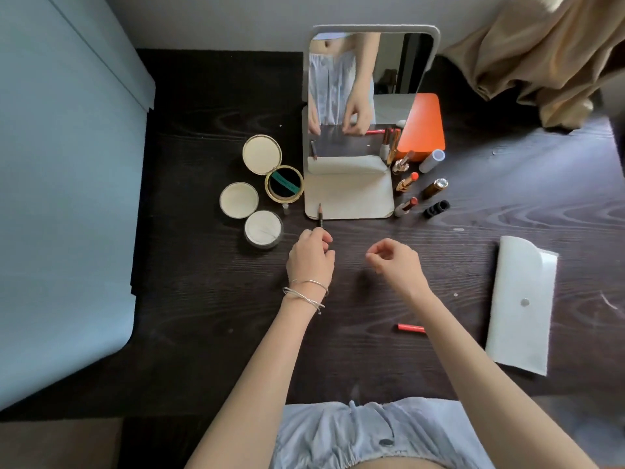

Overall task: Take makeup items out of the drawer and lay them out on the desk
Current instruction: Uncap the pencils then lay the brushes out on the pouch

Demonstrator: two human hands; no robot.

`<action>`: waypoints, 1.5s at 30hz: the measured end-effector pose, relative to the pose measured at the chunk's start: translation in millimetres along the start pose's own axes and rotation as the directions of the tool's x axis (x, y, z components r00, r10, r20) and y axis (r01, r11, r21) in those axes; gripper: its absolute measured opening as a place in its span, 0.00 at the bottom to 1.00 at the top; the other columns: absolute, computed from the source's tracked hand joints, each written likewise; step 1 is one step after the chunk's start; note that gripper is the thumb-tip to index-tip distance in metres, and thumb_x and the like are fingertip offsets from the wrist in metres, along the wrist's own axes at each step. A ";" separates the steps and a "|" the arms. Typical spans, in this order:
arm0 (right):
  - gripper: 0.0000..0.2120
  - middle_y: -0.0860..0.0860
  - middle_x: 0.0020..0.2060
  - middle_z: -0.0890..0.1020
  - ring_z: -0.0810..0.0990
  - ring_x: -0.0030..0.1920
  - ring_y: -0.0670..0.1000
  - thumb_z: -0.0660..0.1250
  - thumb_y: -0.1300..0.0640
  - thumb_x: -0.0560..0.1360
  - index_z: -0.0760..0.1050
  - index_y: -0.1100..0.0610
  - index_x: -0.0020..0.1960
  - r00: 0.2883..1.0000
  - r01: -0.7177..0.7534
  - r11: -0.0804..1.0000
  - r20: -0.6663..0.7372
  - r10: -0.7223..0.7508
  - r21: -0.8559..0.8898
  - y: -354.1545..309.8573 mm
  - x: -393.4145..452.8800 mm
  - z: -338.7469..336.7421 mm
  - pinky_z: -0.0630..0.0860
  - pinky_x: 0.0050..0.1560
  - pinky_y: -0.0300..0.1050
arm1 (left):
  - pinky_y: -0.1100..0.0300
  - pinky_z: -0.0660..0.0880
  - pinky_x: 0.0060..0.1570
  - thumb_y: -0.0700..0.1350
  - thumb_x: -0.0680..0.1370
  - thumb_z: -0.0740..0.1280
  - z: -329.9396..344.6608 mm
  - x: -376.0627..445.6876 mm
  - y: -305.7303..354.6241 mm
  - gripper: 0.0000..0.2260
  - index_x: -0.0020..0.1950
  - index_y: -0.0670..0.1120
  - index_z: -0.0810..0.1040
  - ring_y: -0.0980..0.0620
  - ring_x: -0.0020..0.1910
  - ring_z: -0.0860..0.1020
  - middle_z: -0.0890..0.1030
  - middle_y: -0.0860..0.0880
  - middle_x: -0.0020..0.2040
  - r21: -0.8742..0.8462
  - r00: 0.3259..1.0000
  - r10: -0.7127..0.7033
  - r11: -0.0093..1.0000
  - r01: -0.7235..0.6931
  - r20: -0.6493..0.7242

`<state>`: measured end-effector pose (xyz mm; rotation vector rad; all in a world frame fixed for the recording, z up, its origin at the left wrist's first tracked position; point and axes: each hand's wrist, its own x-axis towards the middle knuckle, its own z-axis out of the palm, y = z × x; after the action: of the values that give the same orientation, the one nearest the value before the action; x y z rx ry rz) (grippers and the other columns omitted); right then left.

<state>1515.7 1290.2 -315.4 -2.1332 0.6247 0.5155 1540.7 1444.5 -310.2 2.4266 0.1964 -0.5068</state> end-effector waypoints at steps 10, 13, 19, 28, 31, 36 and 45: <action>0.03 0.52 0.39 0.80 0.77 0.43 0.49 0.70 0.62 0.71 0.81 0.57 0.44 0.996 -0.069 0.989 -0.063 0.061 -0.133 99.4 -53.2 -55.3 0.69 0.46 0.38 | 0.51 0.73 0.56 0.49 0.73 0.71 97.9 -73.8 55.1 0.14 0.57 0.49 0.76 0.47 0.60 0.72 0.75 0.47 0.57 0.184 0.802 0.279 0.885 -0.429 0.528; 0.08 0.51 0.43 0.78 0.77 0.48 0.51 0.71 0.62 0.70 0.81 0.56 0.48 0.999 -0.027 0.970 0.012 0.031 -0.242 122.8 -64.1 -61.1 0.72 0.51 0.41 | 0.54 0.72 0.56 0.47 0.75 0.69 120.8 -90.1 62.3 0.14 0.59 0.49 0.74 0.47 0.61 0.70 0.73 0.47 0.59 0.305 0.811 0.283 0.823 -0.480 0.512; 0.11 0.50 0.51 0.78 0.71 0.57 0.54 0.67 0.51 0.74 0.77 0.53 0.55 0.992 0.126 0.891 0.078 -0.103 -0.437 135.3 -73.0 -53.5 0.67 0.57 0.49 | 0.55 0.72 0.54 0.48 0.79 0.63 123.3 -97.9 70.4 0.09 0.56 0.47 0.77 0.47 0.58 0.73 0.76 0.47 0.57 0.285 0.878 0.232 0.884 -0.369 0.418; 0.12 0.52 0.43 0.79 0.75 0.44 0.53 0.56 0.49 0.80 0.72 0.57 0.51 0.827 0.562 0.733 0.287 -0.483 -0.384 66.0 -74.4 -58.1 0.66 0.39 0.47 | 0.53 0.71 0.50 0.49 0.80 0.60 33.4 -84.6 51.8 0.11 0.51 0.43 0.77 0.45 0.46 0.76 0.80 0.44 0.44 0.096 0.886 0.192 0.962 -0.255 0.422; 0.14 0.48 0.41 0.77 0.76 0.45 0.53 0.53 0.47 0.81 0.72 0.54 0.56 0.805 0.592 0.696 0.341 -0.486 -0.406 41.3 -73.3 -44.6 0.66 0.40 0.46 | 0.59 0.69 0.42 0.46 0.80 0.61 0.5 -81.3 38.8 0.10 0.48 0.42 0.78 0.51 0.38 0.73 0.75 0.52 0.34 0.034 0.874 0.177 0.976 -0.216 0.452; 0.16 0.53 0.43 0.81 0.78 0.46 0.58 0.50 0.44 0.81 0.71 0.53 0.55 0.789 0.613 0.624 0.327 -0.521 -0.484 9.5 -67.2 -22.4 0.72 0.43 0.50 | 0.55 0.69 0.45 0.49 0.80 0.59 -32.8 -68.4 18.9 0.13 0.43 0.43 0.76 0.49 0.39 0.73 0.75 0.47 0.35 0.133 0.884 0.171 0.959 -0.251 0.434; 0.14 0.52 0.44 0.80 0.77 0.44 0.57 0.51 0.47 0.81 0.70 0.55 0.54 0.706 0.705 0.547 0.365 -0.607 -0.451 -29.1 -47.4 10.2 0.72 0.40 0.50 | 0.59 0.62 0.37 0.46 0.83 0.51 -78.6 -42.2 8.7 0.17 0.34 0.47 0.66 0.52 0.34 0.68 0.67 0.51 0.32 0.290 0.863 0.093 0.919 -0.266 0.496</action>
<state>1494.0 1325.7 -277.2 -2.6160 -0.5419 0.4646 1528.7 1486.0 -231.7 2.5280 -0.3651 -1.1066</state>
